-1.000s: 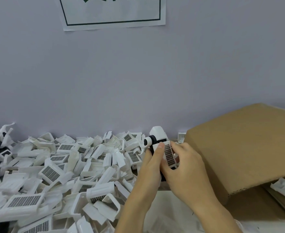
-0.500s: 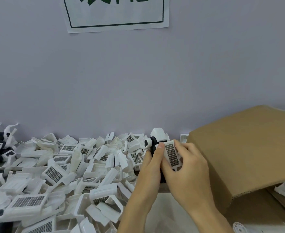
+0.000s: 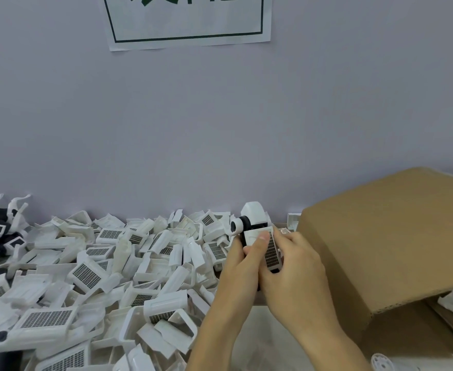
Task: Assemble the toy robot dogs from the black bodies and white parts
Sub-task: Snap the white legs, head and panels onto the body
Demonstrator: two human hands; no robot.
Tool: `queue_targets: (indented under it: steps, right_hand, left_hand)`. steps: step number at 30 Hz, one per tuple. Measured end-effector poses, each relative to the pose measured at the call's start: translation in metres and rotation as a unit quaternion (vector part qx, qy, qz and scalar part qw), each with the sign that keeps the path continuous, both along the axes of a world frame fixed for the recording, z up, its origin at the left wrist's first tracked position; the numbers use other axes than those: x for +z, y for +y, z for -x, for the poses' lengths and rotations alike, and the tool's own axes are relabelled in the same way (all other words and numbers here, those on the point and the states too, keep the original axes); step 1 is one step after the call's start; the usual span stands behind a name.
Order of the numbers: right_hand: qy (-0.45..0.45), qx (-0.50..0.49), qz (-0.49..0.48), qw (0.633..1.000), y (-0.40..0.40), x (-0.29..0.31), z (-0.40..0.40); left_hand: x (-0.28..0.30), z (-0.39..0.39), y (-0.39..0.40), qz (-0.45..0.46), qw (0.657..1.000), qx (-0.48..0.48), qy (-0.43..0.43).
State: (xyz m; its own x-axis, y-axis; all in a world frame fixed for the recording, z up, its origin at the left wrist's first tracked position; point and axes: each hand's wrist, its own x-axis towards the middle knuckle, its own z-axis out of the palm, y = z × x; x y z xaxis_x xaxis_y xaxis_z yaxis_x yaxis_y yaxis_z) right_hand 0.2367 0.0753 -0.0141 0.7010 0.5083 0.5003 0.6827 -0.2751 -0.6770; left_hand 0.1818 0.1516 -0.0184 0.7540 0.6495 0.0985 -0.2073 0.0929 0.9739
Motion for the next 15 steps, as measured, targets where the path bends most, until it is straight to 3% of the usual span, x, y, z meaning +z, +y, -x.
queue_targets:
  steps: [4, 7, 12, 15]
  right_hand:
    - [0.016, -0.016, -0.013, 1.000, -0.001, -0.001, 0.000]
    - [0.030, 0.055, -0.047, 0.997, -0.002, 0.000, -0.005]
    - [0.103, 0.130, -0.073, 0.983, -0.005, 0.005, -0.011]
    - [0.199, 0.150, -0.106, 0.963, -0.009, 0.010, -0.015]
  left_hand:
    - [-0.001, -0.002, -0.002, -0.014, 1.000, -0.005, 0.009]
    - [-0.002, -0.001, 0.000, 0.008, 1.000, -0.009, -0.003]
    - [-0.003, -0.003, 0.004, 0.045, 0.999, 0.016, -0.026]
    - [-0.005, -0.006, 0.007, 0.048, 0.997, 0.045, -0.039]
